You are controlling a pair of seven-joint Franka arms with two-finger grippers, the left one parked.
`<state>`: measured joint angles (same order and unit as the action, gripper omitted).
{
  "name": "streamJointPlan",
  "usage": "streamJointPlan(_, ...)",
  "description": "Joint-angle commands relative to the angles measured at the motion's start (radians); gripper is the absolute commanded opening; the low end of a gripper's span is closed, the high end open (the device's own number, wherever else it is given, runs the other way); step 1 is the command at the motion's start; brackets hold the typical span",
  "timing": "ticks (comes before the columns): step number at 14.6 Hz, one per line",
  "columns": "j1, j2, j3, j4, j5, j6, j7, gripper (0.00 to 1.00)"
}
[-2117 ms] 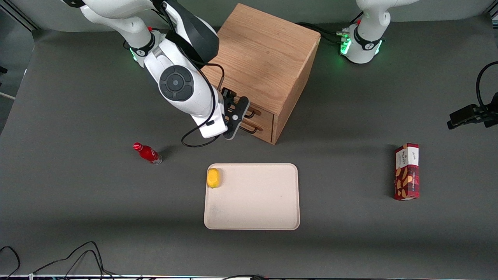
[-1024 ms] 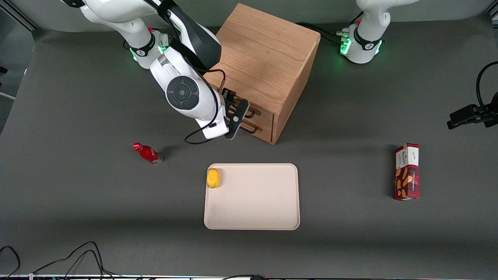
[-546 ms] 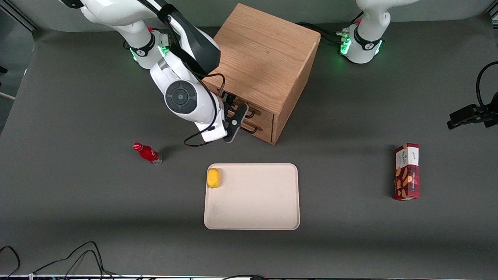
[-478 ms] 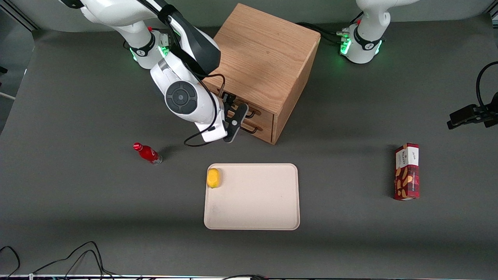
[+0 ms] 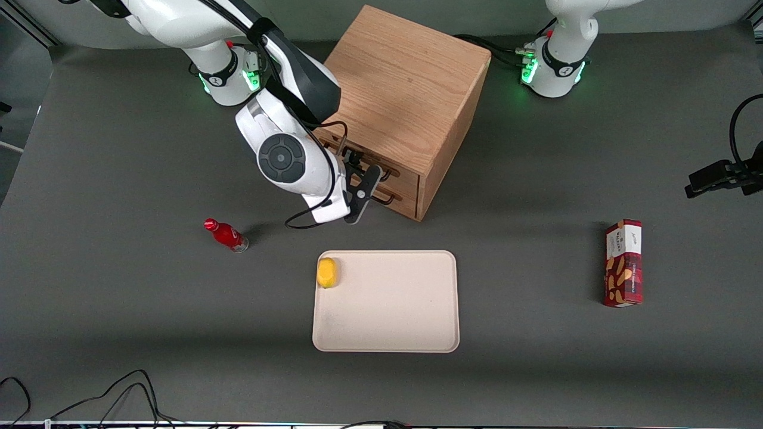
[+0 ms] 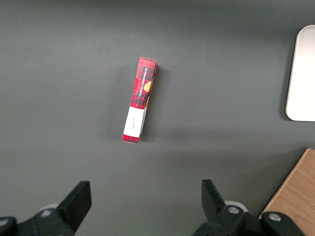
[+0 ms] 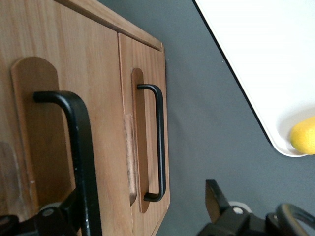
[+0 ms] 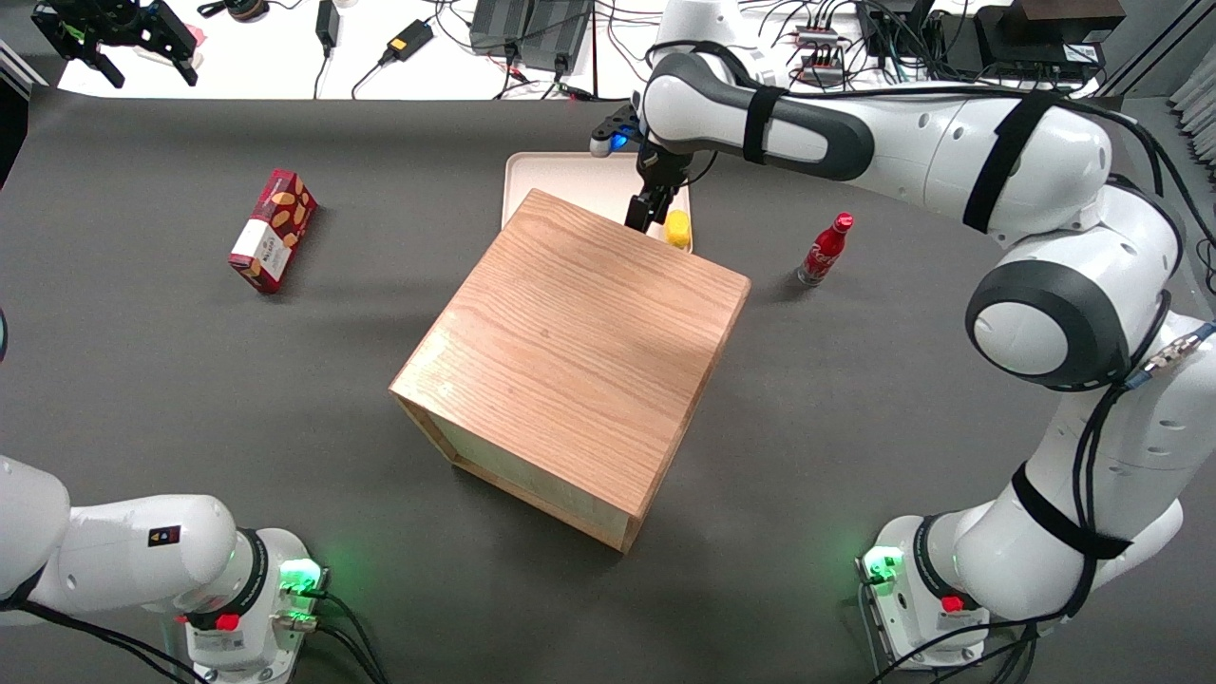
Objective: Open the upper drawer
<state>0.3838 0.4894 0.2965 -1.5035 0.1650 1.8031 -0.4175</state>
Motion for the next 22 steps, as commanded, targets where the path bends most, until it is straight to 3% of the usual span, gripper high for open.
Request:
streamJointPlan(1, 0.004, 0.017, -0.002, 0.006, -0.018, 0.015, -0.006, 1.0)
streamJointPlan(22, -0.006, 0.074, -0.043, 0.083, -0.074, 0.03, 0.002, 1.0)
